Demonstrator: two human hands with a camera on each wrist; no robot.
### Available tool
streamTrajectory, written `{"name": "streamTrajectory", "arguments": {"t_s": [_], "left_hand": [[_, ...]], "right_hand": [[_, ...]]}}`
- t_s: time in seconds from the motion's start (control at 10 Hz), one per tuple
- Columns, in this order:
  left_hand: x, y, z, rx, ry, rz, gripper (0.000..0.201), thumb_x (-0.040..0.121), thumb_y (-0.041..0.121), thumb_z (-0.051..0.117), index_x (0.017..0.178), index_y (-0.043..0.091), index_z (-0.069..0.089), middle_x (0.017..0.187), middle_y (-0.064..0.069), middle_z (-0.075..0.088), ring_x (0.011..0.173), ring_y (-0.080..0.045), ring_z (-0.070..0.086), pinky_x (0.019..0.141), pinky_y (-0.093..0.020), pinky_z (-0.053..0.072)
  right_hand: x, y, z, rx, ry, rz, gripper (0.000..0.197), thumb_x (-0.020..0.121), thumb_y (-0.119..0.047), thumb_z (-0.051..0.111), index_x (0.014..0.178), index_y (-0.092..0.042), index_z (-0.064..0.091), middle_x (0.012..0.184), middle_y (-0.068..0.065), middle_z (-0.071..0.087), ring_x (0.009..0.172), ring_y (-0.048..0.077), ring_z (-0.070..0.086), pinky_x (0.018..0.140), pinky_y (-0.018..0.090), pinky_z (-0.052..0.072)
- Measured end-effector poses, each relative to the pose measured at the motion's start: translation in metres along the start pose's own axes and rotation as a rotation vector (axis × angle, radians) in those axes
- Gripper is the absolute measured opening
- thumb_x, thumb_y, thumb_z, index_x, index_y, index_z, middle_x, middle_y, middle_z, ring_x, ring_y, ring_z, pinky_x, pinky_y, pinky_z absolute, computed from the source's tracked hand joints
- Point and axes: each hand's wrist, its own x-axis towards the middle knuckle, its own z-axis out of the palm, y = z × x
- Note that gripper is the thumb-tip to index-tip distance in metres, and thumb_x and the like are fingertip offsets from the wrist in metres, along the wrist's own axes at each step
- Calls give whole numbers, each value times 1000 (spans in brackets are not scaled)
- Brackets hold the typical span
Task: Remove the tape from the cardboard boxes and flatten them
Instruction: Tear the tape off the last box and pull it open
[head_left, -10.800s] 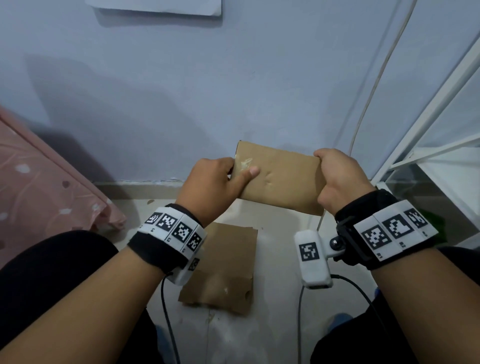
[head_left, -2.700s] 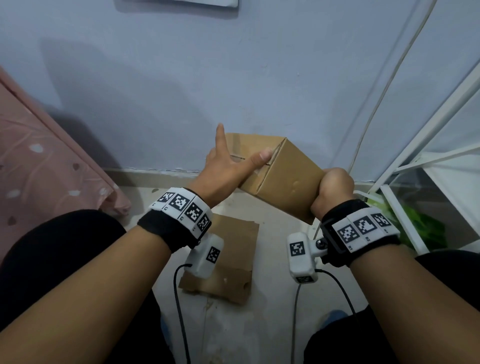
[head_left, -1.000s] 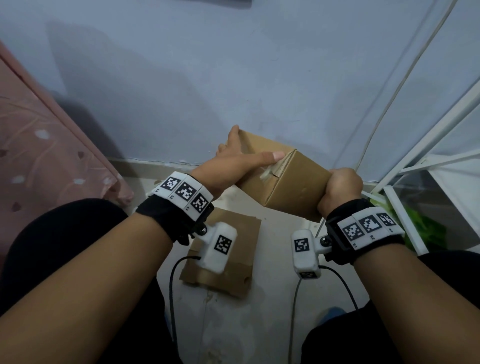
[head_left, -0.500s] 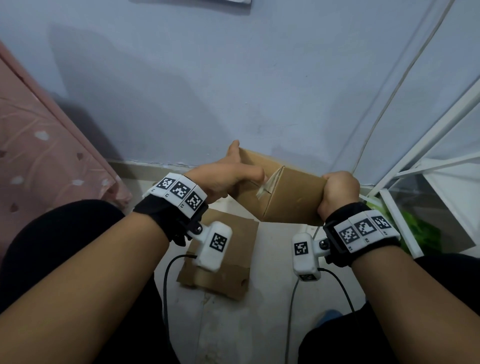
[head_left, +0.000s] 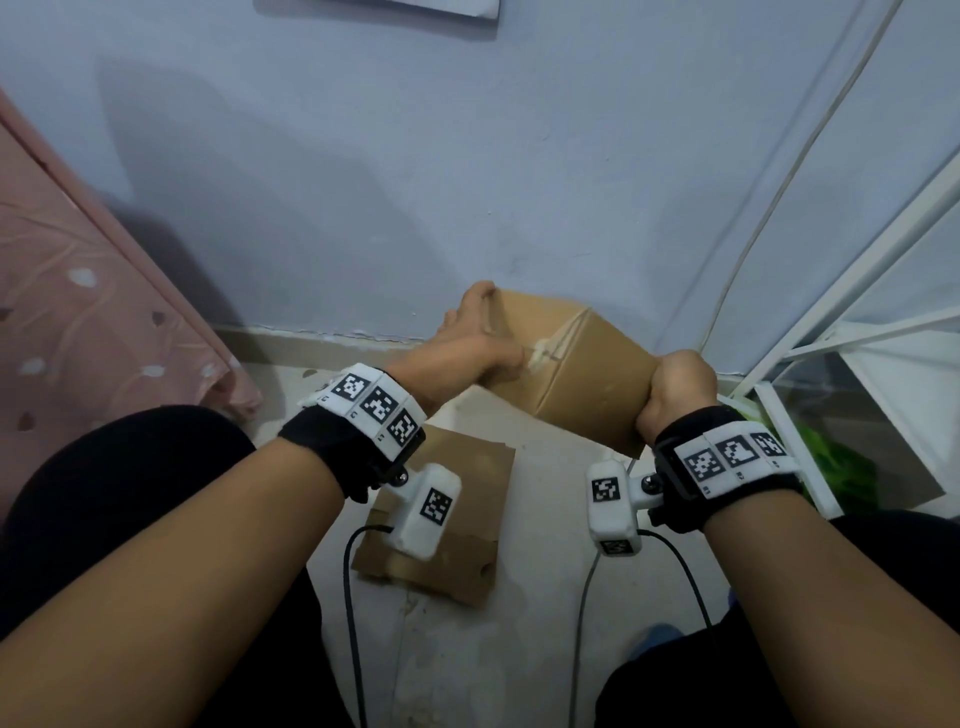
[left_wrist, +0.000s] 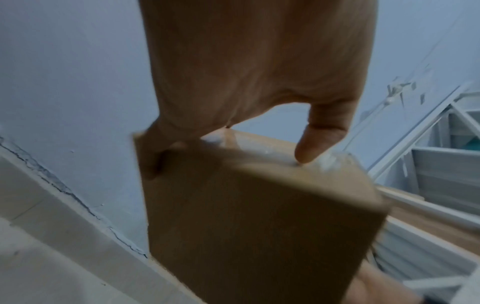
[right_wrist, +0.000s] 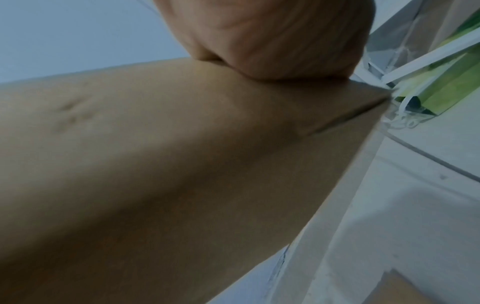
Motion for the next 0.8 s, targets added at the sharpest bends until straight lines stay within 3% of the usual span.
{"name": "streamTrajectory", "arguments": {"t_s": [0.1, 0.2, 0.3, 0.4, 0.6, 0.8], "left_hand": [[-2, 0, -1, -108, 0, 15, 113, 52, 61, 79, 150, 49, 25, 155, -3, 35, 142, -35, 39, 112, -59, 37], [-4, 3, -3, 68, 9, 96, 124, 47, 82, 76, 149, 51, 12, 146, 10, 28, 141, -17, 31, 118, -44, 28], [1, 1, -11, 203, 69, 93, 133, 40, 81, 80, 150, 51, 10, 149, 5, 25, 140, -19, 31, 117, -45, 31], [4, 1, -14, 192, 87, 100, 125, 30, 83, 84, 137, 57, 24, 140, 0, 38, 129, -22, 48, 110, -46, 43], [5, -1, -11, 125, 119, 147, 91, 35, 80, 85, 113, 55, 45, 128, -8, 54, 116, -26, 59, 102, -49, 50], [7, -3, -6, 36, 149, 211, 71, 42, 73, 89, 97, 45, 54, 124, -14, 59, 107, -32, 65, 96, -51, 54]], "right_hand": [[3, -3, 1, 96, 7, 53, 24, 87, -3, 39, 72, -10, 56, 83, 6, 62, 75, 26, 58, 71, 33, 46], [-4, -6, 1, 78, -10, 42, 25, 84, -4, 39, 70, -11, 58, 81, 6, 64, 76, 27, 61, 76, 37, 48], [-6, -5, 3, 43, 5, 42, 26, 83, -6, 38, 72, -12, 60, 85, 6, 66, 84, 29, 63, 78, 37, 48], [-9, -5, 2, 30, -3, 61, 27, 86, -5, 36, 72, -12, 58, 82, 5, 65, 81, 29, 62, 77, 36, 48], [-14, -7, 0, 29, -8, 90, 26, 89, -7, 35, 79, -12, 58, 90, 6, 67, 85, 29, 63, 87, 41, 50], [-16, -6, -1, 60, -36, 126, 27, 91, -7, 33, 83, -12, 58, 85, 4, 67, 84, 29, 64, 86, 42, 52]]}}
